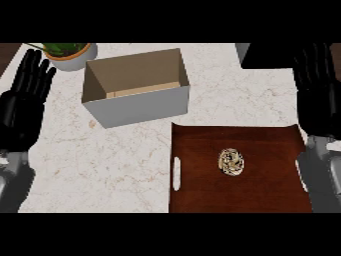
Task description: Pick the cupcake from the tray and place it in the cardboard box
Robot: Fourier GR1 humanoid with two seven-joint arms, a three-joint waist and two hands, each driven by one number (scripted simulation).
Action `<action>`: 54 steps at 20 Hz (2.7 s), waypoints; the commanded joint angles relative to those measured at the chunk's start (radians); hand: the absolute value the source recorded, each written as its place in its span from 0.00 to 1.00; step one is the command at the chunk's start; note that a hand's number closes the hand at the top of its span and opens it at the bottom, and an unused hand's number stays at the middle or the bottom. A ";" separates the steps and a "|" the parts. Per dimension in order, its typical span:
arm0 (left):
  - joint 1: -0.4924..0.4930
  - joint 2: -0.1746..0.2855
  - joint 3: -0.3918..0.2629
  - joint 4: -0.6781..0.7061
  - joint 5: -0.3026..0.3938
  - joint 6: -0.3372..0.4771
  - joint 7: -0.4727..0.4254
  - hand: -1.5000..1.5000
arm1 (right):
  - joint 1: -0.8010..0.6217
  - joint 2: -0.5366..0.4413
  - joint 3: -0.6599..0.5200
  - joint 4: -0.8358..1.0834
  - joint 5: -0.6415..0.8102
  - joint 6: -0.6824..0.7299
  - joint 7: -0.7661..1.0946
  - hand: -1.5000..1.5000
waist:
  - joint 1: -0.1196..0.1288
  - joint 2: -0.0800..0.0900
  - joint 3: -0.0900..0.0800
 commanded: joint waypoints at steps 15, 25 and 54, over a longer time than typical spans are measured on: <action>0.163 0.178 -0.040 0.229 -0.269 0.033 0.049 0.50 | 0.194 -0.324 0.313 0.296 0.190 0.763 -0.674 0.00 | 0.047 0.052 0.008; 0.181 0.167 -0.023 0.293 -0.283 0.017 -0.013 0.50 | -0.032 -0.493 0.416 0.503 0.631 0.612 -0.952 0.00 | 0.064 0.037 0.001; 0.146 0.094 0.106 0.316 -0.398 -0.066 0.003 0.50 | -0.175 -0.254 0.536 0.631 1.206 0.629 -0.767 0.00 | 0.023 0.028 0.000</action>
